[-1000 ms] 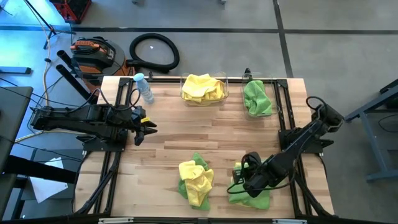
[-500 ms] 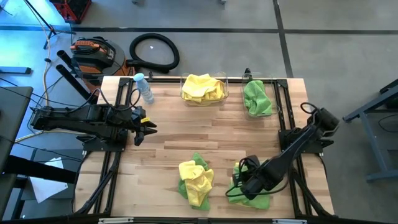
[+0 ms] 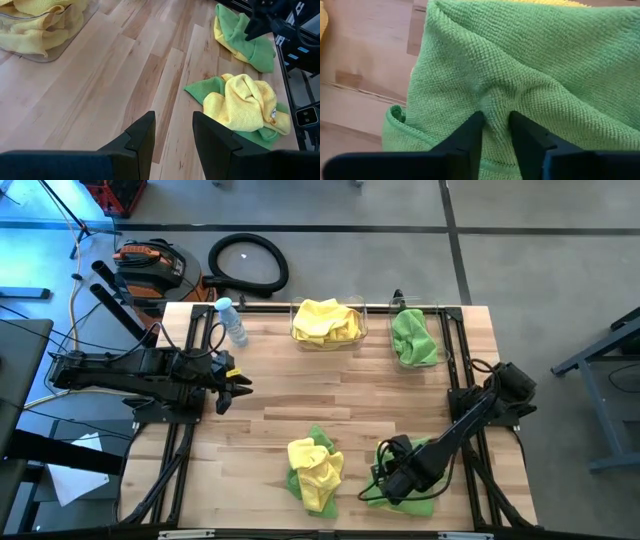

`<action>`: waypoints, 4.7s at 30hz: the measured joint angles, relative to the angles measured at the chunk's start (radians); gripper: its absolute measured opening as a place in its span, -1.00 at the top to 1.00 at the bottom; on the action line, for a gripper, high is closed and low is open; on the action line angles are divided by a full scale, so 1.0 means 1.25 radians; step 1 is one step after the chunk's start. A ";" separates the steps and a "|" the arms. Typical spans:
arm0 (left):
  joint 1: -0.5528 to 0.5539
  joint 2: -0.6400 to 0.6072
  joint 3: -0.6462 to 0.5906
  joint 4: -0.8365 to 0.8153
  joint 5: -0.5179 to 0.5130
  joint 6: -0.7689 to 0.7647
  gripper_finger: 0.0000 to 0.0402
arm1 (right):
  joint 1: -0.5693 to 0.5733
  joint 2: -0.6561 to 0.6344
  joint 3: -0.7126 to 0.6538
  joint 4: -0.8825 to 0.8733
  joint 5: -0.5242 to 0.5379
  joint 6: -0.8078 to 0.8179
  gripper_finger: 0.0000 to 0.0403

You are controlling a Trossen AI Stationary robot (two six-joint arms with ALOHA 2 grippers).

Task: Sort microfiber towel by color & place in baskets
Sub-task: Put the right green microfiber cloth into the right transparent bin

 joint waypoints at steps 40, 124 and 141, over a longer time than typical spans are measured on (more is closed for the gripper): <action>0.000 0.000 0.000 0.002 0.020 0.007 0.41 | 0.008 -0.339 0.000 -0.138 0.436 -0.034 1.00; 0.261 -0.001 0.001 0.075 -0.059 0.231 0.41 | -1.199 -0.118 -0.012 -0.099 0.129 -0.999 1.00; 0.261 -0.001 0.001 0.070 -0.083 0.217 0.41 | -1.245 -0.110 -0.180 0.189 0.039 -0.978 0.99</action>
